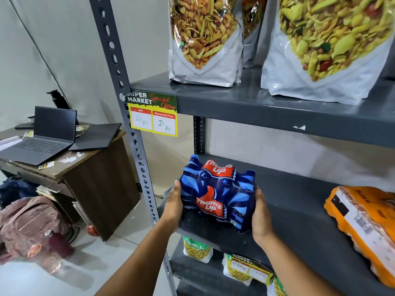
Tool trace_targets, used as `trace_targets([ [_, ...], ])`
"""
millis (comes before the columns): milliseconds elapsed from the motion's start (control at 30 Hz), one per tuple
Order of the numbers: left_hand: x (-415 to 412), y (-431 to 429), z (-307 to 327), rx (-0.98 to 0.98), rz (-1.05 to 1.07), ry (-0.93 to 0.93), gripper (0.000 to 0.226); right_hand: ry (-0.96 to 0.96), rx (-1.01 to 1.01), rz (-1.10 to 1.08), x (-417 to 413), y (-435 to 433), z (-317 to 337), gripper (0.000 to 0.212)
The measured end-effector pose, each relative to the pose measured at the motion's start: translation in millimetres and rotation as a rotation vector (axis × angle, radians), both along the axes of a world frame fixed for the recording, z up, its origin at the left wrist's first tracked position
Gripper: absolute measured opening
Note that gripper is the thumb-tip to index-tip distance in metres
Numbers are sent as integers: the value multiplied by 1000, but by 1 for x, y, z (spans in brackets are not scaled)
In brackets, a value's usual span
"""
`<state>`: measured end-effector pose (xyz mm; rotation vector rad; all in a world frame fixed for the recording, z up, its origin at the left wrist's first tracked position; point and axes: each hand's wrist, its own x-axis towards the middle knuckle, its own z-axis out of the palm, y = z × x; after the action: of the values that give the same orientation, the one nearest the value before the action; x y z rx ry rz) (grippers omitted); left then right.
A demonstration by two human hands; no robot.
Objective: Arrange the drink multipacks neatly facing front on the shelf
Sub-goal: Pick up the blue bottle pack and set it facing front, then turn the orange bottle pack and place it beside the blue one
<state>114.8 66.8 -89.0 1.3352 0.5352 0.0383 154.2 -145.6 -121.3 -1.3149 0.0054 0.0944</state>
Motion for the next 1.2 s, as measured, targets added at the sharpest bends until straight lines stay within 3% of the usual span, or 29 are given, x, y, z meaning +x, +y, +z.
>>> trace_targets([
  [133,-1,-1,1,17,2,25,58,85,-12,-6,-2,-1,-13,60],
  [333,-2,-6,5,22,28,32,58,104,-69,23,-2,-4,-10,53],
  [467,-6,-6,8,108,50,15,83,24,-157,23,-9,-10,2,59],
  [500,-7,-5,9,191,68,-14,89,-2,-172,-1,-13,-13,8,67],
  [567,-9,-11,26,425,120,-164,74,-45,-197,-87,-16,-26,18,81],
  [633,-8,-22,52,716,100,-365,64,-87,-258,-174,-16,-43,31,70],
  [700,-1,-37,81,934,29,-497,68,-145,-343,-207,-16,-67,42,56],
  [833,23,-86,119,1261,-185,-566,73,-224,-509,-367,-20,-120,66,54],
  [1000,37,-173,133,1148,-507,-421,61,-232,-641,-587,-41,-201,85,69],
  [1100,32,-217,127,984,-621,-318,60,-151,-719,-738,-62,-253,87,56],
  [1200,31,-255,107,942,-718,-215,57,-16,-730,-838,-81,-300,81,48],
])
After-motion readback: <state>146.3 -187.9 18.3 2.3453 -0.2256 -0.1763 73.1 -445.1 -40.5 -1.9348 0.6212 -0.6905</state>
